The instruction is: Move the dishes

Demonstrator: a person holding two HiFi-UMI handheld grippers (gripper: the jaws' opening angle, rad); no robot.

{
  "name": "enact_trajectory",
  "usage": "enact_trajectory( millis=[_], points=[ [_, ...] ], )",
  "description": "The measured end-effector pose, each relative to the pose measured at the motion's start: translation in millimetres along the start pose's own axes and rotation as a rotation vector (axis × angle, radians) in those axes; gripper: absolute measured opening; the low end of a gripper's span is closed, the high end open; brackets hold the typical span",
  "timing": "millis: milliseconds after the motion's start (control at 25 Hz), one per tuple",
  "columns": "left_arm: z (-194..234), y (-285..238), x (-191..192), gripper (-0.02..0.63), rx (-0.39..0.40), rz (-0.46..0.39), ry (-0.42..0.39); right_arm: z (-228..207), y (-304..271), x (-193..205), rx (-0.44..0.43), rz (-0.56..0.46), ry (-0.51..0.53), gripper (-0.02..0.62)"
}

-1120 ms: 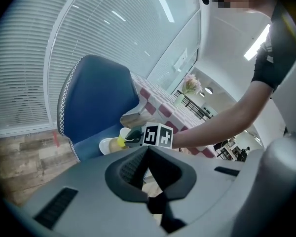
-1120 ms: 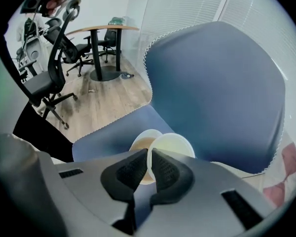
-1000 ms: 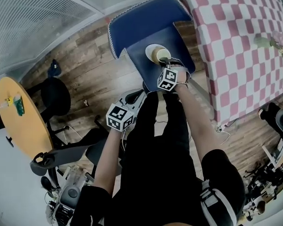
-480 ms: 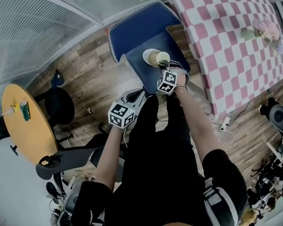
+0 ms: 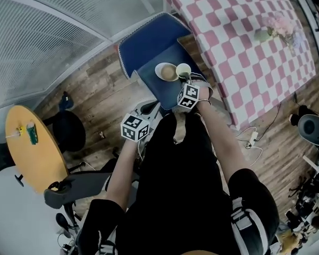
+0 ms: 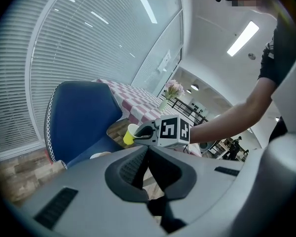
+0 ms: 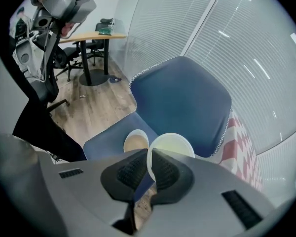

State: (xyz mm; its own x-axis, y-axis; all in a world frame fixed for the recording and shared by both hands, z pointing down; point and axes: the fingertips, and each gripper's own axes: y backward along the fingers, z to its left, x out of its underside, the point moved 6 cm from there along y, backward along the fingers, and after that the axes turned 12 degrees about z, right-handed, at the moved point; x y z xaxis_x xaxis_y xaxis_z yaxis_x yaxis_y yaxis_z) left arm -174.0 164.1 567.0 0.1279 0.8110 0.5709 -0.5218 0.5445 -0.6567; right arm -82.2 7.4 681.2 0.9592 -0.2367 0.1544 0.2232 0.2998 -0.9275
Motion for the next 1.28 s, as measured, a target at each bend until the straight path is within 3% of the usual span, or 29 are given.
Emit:
enact_trajectory(
  millis=[600,960,1280],
  points=[
    [-64.0,-26.3,-44.7,0.021,0.096,0.025,-0.129,-55.2,88.3,83.6,0.176,0.049,-0.106,0.038],
    [-80.4,-37.1,-56.8,0.021,0.154,0.063,-0.195,-74.5,117.6,151.5,0.236,0.144,-0.201,0.04],
    [-99.1,-50.7,-67.6,0.021,0.147,0.073,-0.231,-85.3,132.6,213.2,0.264,0.18,-0.258,0.04]
  ],
)
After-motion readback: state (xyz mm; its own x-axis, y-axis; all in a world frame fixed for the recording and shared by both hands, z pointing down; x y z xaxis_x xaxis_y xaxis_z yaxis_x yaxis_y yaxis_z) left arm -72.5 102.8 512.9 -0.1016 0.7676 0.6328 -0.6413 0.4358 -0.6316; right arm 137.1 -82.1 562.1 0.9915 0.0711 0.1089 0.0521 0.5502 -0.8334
